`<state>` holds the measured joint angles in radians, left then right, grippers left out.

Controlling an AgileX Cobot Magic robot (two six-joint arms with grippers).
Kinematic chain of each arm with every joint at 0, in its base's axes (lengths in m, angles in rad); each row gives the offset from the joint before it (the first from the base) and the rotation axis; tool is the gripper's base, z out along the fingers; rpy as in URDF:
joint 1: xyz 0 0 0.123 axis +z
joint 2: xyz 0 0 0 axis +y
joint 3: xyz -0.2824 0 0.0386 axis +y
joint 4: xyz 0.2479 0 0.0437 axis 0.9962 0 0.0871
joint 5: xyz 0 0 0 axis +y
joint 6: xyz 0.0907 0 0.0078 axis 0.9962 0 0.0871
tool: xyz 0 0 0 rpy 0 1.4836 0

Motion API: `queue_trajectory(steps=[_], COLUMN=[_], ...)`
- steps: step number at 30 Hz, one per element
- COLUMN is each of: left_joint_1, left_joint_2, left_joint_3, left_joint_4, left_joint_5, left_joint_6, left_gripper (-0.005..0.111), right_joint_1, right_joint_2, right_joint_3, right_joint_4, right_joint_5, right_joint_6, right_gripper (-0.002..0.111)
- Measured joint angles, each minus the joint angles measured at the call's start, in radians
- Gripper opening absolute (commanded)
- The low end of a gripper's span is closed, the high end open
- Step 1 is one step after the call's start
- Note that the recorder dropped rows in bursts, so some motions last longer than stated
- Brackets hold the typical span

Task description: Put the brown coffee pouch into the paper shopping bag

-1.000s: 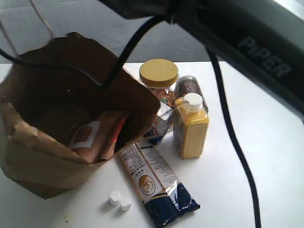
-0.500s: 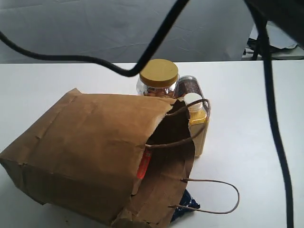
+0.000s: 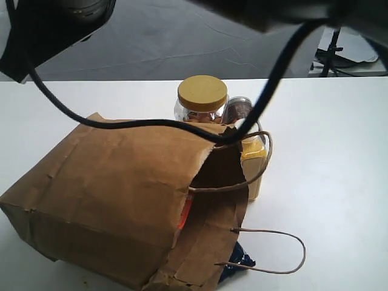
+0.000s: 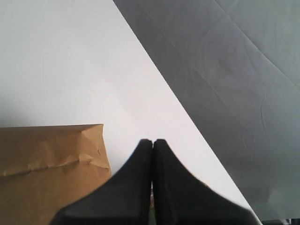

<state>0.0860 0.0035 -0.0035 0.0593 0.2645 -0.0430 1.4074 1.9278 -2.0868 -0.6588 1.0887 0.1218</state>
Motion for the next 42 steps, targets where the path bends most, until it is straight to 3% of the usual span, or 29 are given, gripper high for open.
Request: queue_trajectory(steps=[9, 19, 28, 42], left_joint_1=[0.000, 0.000, 0.000, 0.000], left_joint_2=[0.000, 0.000, 0.000, 0.000], left_joint_3=[0.000, 0.000, 0.000, 0.000], left_joint_4=[0.000, 0.000, 0.000, 0.000], left_joint_5=[0.000, 0.000, 0.000, 0.000], left_joint_6=[0.000, 0.000, 0.000, 0.000], left_gripper=[0.000, 0.000, 0.000, 0.000], right_joint_1=[-0.049, -0.234, -0.483, -0.907], right_joint_2=[-0.077, -0.412, -0.776, -1.285], right_joint_3=[0.108, 0.603, 1.066, 1.556], right_joint_4=[0.060, 0.164, 0.238, 0.421], right_joint_5=[-0.021, -0.286, -0.450, -0.669], right_joint_6=[0.061, 0.116, 0.128, 0.128], right_gripper=[0.000, 0.000, 0.000, 0.000])
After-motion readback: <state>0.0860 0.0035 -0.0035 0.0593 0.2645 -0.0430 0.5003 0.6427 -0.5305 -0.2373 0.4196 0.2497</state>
